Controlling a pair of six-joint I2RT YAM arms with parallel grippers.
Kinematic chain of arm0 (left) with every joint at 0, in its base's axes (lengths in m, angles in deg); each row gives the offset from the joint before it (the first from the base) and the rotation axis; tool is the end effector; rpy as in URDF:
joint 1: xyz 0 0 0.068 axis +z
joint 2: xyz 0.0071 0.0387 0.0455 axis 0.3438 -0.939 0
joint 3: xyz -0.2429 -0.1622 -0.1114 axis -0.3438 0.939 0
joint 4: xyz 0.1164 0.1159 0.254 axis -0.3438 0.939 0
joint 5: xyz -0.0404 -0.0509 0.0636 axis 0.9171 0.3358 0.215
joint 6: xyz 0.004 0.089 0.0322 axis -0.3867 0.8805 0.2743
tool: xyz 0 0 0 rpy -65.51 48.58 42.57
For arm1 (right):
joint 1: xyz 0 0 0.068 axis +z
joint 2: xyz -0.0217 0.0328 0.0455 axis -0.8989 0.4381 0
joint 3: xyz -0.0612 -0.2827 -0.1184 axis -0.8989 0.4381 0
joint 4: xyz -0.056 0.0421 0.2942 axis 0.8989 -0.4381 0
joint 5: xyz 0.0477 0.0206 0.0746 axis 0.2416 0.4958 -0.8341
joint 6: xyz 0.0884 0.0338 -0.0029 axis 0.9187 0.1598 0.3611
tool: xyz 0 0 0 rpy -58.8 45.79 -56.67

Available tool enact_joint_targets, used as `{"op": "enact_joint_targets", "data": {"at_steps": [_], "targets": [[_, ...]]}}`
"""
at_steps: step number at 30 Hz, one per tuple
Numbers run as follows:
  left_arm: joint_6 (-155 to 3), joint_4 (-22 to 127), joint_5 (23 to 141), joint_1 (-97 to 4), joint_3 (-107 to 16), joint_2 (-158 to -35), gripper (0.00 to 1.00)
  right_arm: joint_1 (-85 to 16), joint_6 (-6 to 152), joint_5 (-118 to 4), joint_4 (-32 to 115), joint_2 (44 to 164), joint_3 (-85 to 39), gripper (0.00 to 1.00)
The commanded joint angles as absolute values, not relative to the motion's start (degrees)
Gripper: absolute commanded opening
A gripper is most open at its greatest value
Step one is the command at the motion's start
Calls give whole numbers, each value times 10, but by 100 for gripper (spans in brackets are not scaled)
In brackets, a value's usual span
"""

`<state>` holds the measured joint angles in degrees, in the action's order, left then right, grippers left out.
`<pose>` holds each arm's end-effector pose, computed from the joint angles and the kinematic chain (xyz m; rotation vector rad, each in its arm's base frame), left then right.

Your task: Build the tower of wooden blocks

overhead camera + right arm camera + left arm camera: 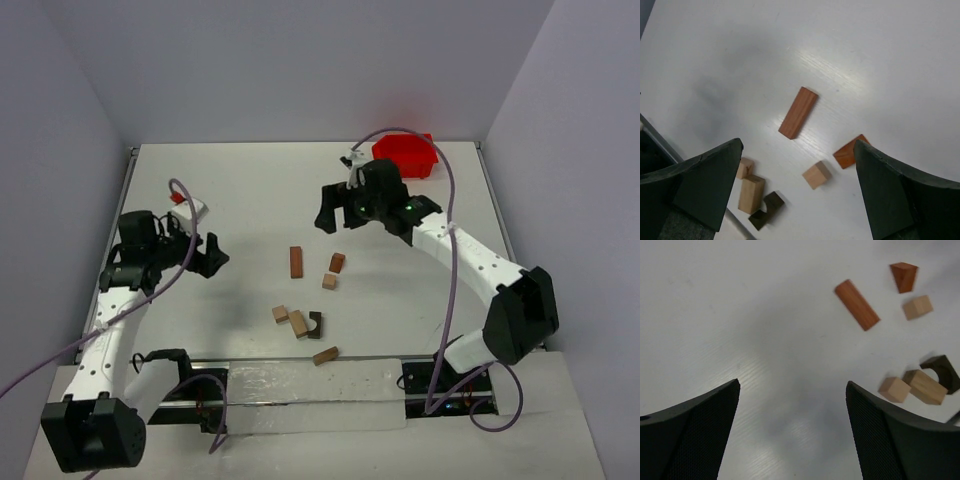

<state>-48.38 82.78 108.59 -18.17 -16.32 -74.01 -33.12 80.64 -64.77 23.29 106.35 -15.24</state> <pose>0.2442 -0.0408 0.2765 0.5767 2.0620 -0.4985 0.3386 0.2296 0.3091 -0.4831 2.1898 0.7379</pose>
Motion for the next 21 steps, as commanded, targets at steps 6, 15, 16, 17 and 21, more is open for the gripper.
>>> {"op": "enact_joint_targets", "data": {"at_steps": [6, 15, 16, 17, 21], "targets": [[-340, 876, 1051, -425, -183, -783, 90, -461, 669, -708, 128, 996, -98, 100], [-465, 866, 912, -638, -225, -871, 90, -525, 689, -661, 122, 988, -94, 100], [-473, 873, 905, -651, -231, -880, 90, -526, 690, -660, 124, 989, -92, 100], [-482, 879, 904, -654, -236, -887, 90, -529, 692, -659, 124, 989, -92, 100], [-525, 884, 874, -710, -246, -913, 93, -535, 695, -659, 127, 986, -87, 100]]}}
